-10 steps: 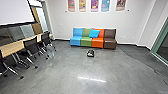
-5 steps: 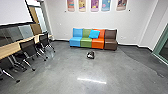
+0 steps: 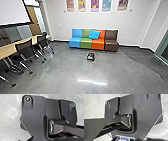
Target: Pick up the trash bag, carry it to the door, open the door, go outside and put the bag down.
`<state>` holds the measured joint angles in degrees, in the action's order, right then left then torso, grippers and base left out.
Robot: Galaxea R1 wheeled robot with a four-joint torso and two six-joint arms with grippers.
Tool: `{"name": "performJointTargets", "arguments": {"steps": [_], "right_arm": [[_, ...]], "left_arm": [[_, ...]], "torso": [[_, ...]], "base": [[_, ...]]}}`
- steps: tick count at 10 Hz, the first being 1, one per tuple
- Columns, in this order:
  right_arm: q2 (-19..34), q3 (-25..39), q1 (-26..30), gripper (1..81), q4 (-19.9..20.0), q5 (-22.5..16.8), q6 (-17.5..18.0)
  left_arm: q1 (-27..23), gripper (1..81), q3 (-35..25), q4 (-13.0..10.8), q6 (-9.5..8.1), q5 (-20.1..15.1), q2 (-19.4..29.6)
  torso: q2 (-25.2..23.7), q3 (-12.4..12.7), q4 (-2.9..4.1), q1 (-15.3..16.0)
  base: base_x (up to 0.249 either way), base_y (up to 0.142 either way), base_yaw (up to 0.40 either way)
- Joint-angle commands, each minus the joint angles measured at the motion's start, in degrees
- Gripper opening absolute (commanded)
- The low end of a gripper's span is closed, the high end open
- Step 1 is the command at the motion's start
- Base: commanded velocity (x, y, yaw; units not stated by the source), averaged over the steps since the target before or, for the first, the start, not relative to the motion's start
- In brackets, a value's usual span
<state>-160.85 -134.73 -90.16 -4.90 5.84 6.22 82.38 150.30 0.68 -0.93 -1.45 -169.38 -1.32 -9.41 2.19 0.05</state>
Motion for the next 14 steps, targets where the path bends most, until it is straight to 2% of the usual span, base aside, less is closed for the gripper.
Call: {"name": "performJointTargets", "arguments": {"steps": [1, 14], "right_arm": [[0.60, 0.53, 1.34, 81.1, -0.28, -3.38, -0.24], [0.68, 0.53, 1.43, 81.1, -0.46, -3.38, -0.24]], "left_arm": [[-2.18, 81.1, -0.09, 0.55, 0.05, -3.38, 0.26], [-2.27, 81.1, -0.09, 0.55, 0.05, -3.38, 0.26]], "torso": [[0.00, 0.00, 0.00, 0.00], [0.00, 0.00, 0.00, 0.00]], "base": [[0.229, 0.000, 0.000], [0.227, 0.000, 0.000]]}}
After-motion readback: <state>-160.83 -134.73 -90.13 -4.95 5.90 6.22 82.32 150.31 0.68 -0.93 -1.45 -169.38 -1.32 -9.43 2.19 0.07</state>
